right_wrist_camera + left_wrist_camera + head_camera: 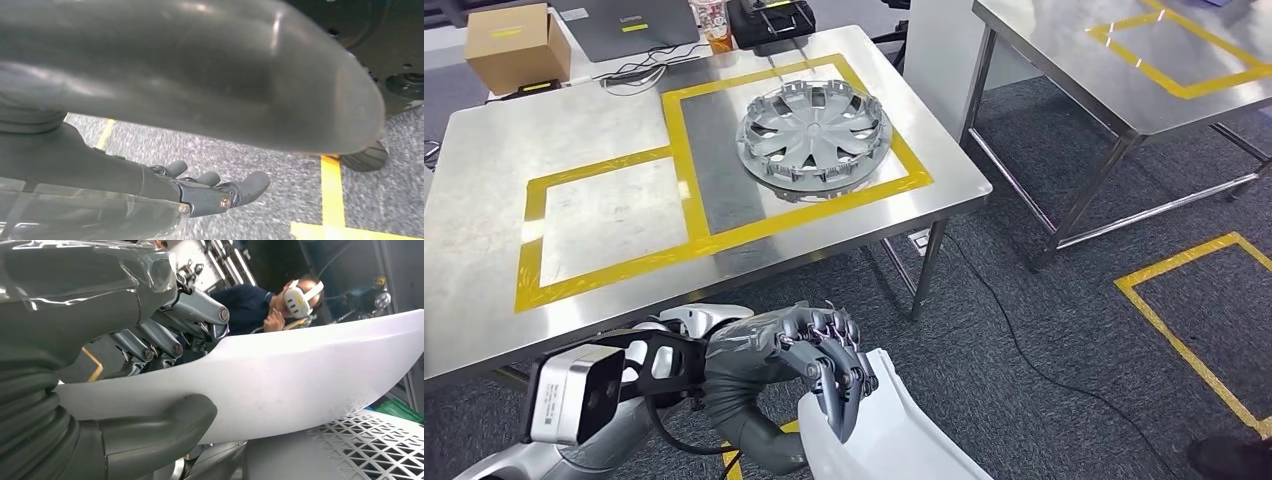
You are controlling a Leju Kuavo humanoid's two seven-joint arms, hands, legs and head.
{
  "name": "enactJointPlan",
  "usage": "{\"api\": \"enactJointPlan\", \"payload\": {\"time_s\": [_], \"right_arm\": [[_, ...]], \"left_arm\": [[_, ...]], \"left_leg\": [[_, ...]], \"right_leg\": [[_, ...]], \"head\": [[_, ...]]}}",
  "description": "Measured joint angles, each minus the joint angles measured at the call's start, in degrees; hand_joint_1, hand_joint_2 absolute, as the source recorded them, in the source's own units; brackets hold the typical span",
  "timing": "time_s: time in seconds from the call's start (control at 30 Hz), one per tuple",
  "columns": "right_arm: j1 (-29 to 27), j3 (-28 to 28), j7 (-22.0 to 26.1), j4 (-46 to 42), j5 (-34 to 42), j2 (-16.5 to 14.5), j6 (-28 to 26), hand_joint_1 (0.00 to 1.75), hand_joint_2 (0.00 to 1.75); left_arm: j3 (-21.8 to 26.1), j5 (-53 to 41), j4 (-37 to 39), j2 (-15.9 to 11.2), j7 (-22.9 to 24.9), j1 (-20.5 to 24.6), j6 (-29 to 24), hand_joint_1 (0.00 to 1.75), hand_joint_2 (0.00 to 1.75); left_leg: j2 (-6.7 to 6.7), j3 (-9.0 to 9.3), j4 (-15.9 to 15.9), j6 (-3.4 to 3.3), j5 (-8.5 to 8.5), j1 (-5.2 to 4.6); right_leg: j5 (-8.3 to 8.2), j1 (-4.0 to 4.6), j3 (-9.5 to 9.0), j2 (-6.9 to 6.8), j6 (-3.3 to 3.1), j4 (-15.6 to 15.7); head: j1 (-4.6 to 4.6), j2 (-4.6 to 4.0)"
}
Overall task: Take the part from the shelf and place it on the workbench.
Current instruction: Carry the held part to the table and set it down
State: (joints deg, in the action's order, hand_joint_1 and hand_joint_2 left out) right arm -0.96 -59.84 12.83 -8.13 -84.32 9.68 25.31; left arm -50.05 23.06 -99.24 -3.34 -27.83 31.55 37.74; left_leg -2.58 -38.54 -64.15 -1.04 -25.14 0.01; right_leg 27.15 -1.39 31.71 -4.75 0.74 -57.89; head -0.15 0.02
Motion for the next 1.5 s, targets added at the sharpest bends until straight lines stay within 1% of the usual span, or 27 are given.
{"api": "enactJointPlan", "payload": {"time_s": [0.07, 0.13, 0.17, 0.23, 0.3, 0.37, 0.4, 0.43, 0.5, 0.57, 0.63, 0.67, 0.73, 0.8, 0.87, 0.9, 0.93, 1.0, 1.07, 1.1, 1.17, 1.23, 1.3, 1.37, 1.4, 1.43, 1.5], "right_arm": [[-0.10, 0.00, 0.01, 0.01, 0.01, -0.02, 0.02, 0.00, 0.00], [-0.10, 0.01, 0.02, 0.02, 0.00, 0.01, 0.11, 0.00, 0.00], [-0.01, 0.02, 0.02, 0.02, 0.00, 0.03, 0.15, 0.00, 0.00], [0.08, 0.04, 0.03, 0.07, 0.00, 0.01, 0.20, 0.00, 0.00], [-0.04, 0.04, 0.04, 0.11, 0.02, 0.01, 0.18, 0.00, 0.00], [-0.18, 0.05, 0.03, 0.13, -0.01, 0.00, 0.19, 0.00, 0.00], [-0.19, 0.06, 0.03, 0.13, -0.02, -0.03, 0.25, 0.00, 0.00], [-0.14, 0.07, 0.05, 0.13, -0.04, -0.06, 0.36, 0.00, 0.00], [0.01, 0.10, 0.18, 0.15, -0.07, -0.09, 0.56, 0.00, 0.00], [0.18, 0.15, 0.45, 0.19, -0.13, -0.12, 0.61, 0.00, 0.00], [0.48, 0.27, 0.74, 0.21, -0.19, -0.20, 0.61, 0.00, 0.00], [0.63, 0.37, 0.84, 0.21, -0.21, -0.26, 0.61, 0.00, 0.00], [0.69, 0.56, 0.96, 0.21, -0.24, -0.32, 0.60, 0.00, 0.00], [0.48, 0.64, 1.01, 0.21, -0.24, -0.34, 0.59, 0.00, 0.00], [0.26, 0.73, 1.01, 0.21, -0.26, -0.39, 0.59, 0.00, 0.00], [0.24, 0.79, 1.01, 0.21, -0.27, -0.41, 0.59, 0.00, 0.00], [0.27, 0.86, 1.01, 0.21, -0.28, -0.44, 0.59, 0.00, 0.00], [0.35, 0.97, 1.01, 0.23, -0.28, -0.59, 0.59, 0.00, 0.00], [0.35, 1.02, 1.01, 0.26, -0.27, -0.72, 0.59, 0.00, 0.00], [0.36, 1.03, 1.01, 0.28, -0.27, -0.77, 0.59, 0.00, 0.00], [0.50, 1.06, 0.99, 0.29, -0.29, -0.77, 0.59, 0.00, 0.00], [0.60, 1.09, 0.97, 0.32, -0.33, -0.74, 0.59, 0.00, 0.00], [0.36, 1.09, 0.97, 0.37, -0.27, -0.56, 0.54, 0.00, 0.00], [-0.03, 1.08, 1.03, 0.40, 0.02, -0.30, 0.30, 0.00, 0.00], [-0.16, 1.04, 1.07, 0.41, 0.32, -0.22, 0.04, 0.00, 0.00], [-0.21, 0.98, 1.11, 0.42, 0.67, -0.18, -0.33, 0.00, 0.00], [-0.15, 0.89, 1.20, 0.43, 1.27, -0.13, -1.09, 0.00, 0.00]], "left_arm": [[0.06, 0.03, -0.11, 0.01, -0.05, 0.20, 0.14, 1.69, 1.75], [0.09, 0.07, -0.17, -0.03, -0.10, 0.21, 0.37, 1.69, 1.75], [0.10, 0.09, -0.19, -0.04, -0.12, 0.17, 0.44, 1.69, 1.75], [0.07, 0.21, -0.19, 0.15, -0.16, 0.33, 0.49, 1.69, 1.75], [-0.02, 0.33, -0.15, 0.40, -0.17, 0.36, 0.34, 1.69, 1.75], [-0.08, 0.35, -0.11, 0.46, -0.07, 0.14, 0.07, 1.69, 1.75], [-0.09, 0.34, -0.10, 0.45, 0.00, 0.08, -0.04, 1.69, 1.75], [-0.09, 0.34, -0.10, 0.45, 0.05, 0.06, -0.09, 1.69, 1.75], [-0.06, 0.33, -0.10, 0.45, 0.10, 0.06, -0.15, 1.69, 1.75], [0.00, 0.32, -0.11, 0.42, 0.16, 0.04, -0.23, 1.69, 1.75], [0.08, 0.31, -0.12, 0.35, 0.25, 0.00, -0.34, 1.69, 1.75], [0.12, 0.31, -0.13, 0.32, 0.26, -0.02, -0.39, 1.69, 1.75], [0.18, 0.31, -0.16, 0.28, 0.30, 0.03, -0.48, 1.69, 1.75], [0.19, 0.32, -0.19, 0.26, 0.34, 0.06, -0.55, 1.69, 1.75], [0.16, 0.32, -0.19, 0.20, 0.39, -0.06, -0.56, 1.69, 1.75], [0.15, 0.32, -0.19, 0.16, 0.40, -0.11, -0.56, 1.69, 1.75], [0.16, 0.32, -0.19, 0.14, 0.41, -0.13, -0.56, 1.69, 1.75], [0.20, 0.33, -0.21, 0.13, 0.42, -0.03, -0.56, 1.69, 1.75], [0.25, 0.33, -0.25, 0.16, 0.42, 0.17, -0.57, 1.69, 1.75], [0.26, 0.33, -0.26, 0.17, 0.42, 0.24, -0.59, 1.69, 1.75], [0.31, 0.38, -0.31, 0.21, 0.46, 0.24, -0.65, 1.69, 1.75], [0.40, 0.53, -0.41, 0.36, 0.52, 0.27, -0.75, 1.69, 1.75], [0.38, 0.73, -0.46, 0.65, 0.61, 0.22, -0.94, 1.69, 1.75], [0.36, 0.90, -0.44, 0.80, 0.88, -0.22, -1.29, 1.69, 1.75], [0.40, 0.95, -0.40, 0.77, 1.08, -0.49, -1.52, 1.69, 1.75], [0.50, 0.96, -0.30, 0.67, 1.28, -0.70, -1.77, 1.69, 1.75], [0.70, 0.58, 0.17, 0.48, 1.52, -0.85, -2.09, 1.69, 1.75]], "left_leg": [[-1.84, 2.55, 4.87, -0.74, 1.06, -0.67], [-0.78, 2.82, 5.58, -1.14, 0.96, -0.89], [0.03, 3.06, 5.96, -1.36, 1.19, -0.74], [1.62, 3.68, 6.86, -1.88, 1.68, -0.31], [3.20, 3.84, 7.13, -2.16, 1.84, -0.10], [5.04, 3.85, 7.10, -2.20, 1.83, -0.11], [5.98, 3.89, 7.06, -2.17, 1.80, -0.07], [6.91, 3.97, 6.97, -2.06, 1.74, 0.00], [8.57, 3.95, 6.48, -1.57, 1.41, 0.06], [9.77, 3.66, 5.92, -0.93, 1.02, -0.05], [10.56, 3.41, 5.82, -0.43, 0.91, 0.04], [10.21, 3.29, 5.68, -0.21, 0.79, 0.09], [7.30, 2.17, 3.20, 0.34, -0.68, 0.03], [3.92, -1.04, -3.39, 0.77, -3.81, 0.09], [2.95, -4.64, -9.94, 0.88, -6.01, 0.28], [2.80, -5.16, -10.56, 0.77, -5.65, 0.27], [2.57, -4.53, -8.98, 0.49, -4.32, 0.20], [0.42, -0.50, -1.11, -0.76, -0.78, -0.51], [-1.88, 2.34, 4.38, -1.85, 0.57, -1.38], [-2.17, 2.60, 5.10, -2.08, 0.39, -1.67], [-0.57, 2.92, 5.82, -2.30, 0.75, -1.48], [1.01, 3.94, 7.14, -2.59, 1.48, -0.96], [2.54, 4.50, 7.83, -2.74, 1.93, -0.62], [4.03, 4.44, 7.81, -2.76, 1.96, -0.49], [4.65, 4.46, 7.78, -2.69, 1.93, -0.42], [5.24, 4.50, 7.68, -2.52, 1.83, -0.28], [6.06, 4.51, 7.10, -1.82, 1.39, 0.01]], "right_leg": [[0.45, 0.40, -0.39, -1.26, 0.49, 0.06], [0.71, 0.60, -0.75, -2.75, 1.01, 0.35], [0.91, 0.52, -0.89, -2.68, 1.24, 0.29], [2.45, 0.28, 0.26, 0.05, 1.31, -2.45], [5.32, 0.04, 4.15, 3.44, 0.97, -9.76], [6.73, 0.00, 7.86, 4.32, 1.21, -15.79], [6.07, -0.07, 8.38, 4.42, 1.65, -15.87], [4.45, -0.21, 7.67, 4.63, 2.25, -13.38], [0.62, -0.62, 4.50, 6.30, 3.22, -5.34], [-1.25, -0.78, 2.46, 7.51, 2.74, -0.76], [-1.42, -0.60, 2.08, 6.80, 1.54, -0.39], [-1.42, -0.57, 1.96, 6.34, 1.14, -0.36], [-1.27, -0.67, 1.61, 5.35, 0.39, -0.26], [-0.93, -0.38, 1.29, 4.24, -0.18, -0.24], [-0.65, -0.01, 1.10, 2.80, -0.53, -0.25], [-0.51, 0.18, 0.99, 2.05, -0.65, -0.26], [-0.36, 0.40, 0.82, 1.30, -0.74, -0.26], [0.03, 0.84, 0.27, -0.02, -0.79, -0.22], [0.40, 1.25, -0.07, -1.31, -0.56, -0.17], [0.55, 1.33, -0.17, -2.01, -0.36, -0.11], [0.81, 1.35, -0.47, -3.11, 0.07, 0.13], [1.78, 1.18, -0.23, -0.78, 0.28, -1.22], [4.31, 0.89, 2.52, 3.07, 0.14, -7.15], [6.48, 0.62, 6.50, 4.33, 0.35, -14.20], [6.43, 0.41, 7.54, 4.42, 0.78, -15.50], [5.36, 0.12, 7.49, 4.45, 1.48, -14.45], [1.60, -0.64, 4.80, 4.50, 3.14, -7.10]], "head": [[0.06, 0.00], [0.10, 0.00], [0.14, 0.00], [0.30, 0.00], [0.53, 0.00], [0.63, 0.00], [0.63, 0.00], [0.64, 0.00], [0.69, 0.00], [0.76, 0.00], [0.80, 0.00], [0.80, 0.00], [0.45, 0.00], [0.05, 0.00], [0.00, 0.00], [-0.02, 0.00], [-0.02, 0.00], [0.01, 0.00], [0.06, 0.00], [0.10, 0.00], [0.07, 0.00], [0.13, 0.00], [0.36, 0.00], [0.52, 0.00], [0.52, 0.00], [0.52, 0.00], [0.58, 0.00]]}}
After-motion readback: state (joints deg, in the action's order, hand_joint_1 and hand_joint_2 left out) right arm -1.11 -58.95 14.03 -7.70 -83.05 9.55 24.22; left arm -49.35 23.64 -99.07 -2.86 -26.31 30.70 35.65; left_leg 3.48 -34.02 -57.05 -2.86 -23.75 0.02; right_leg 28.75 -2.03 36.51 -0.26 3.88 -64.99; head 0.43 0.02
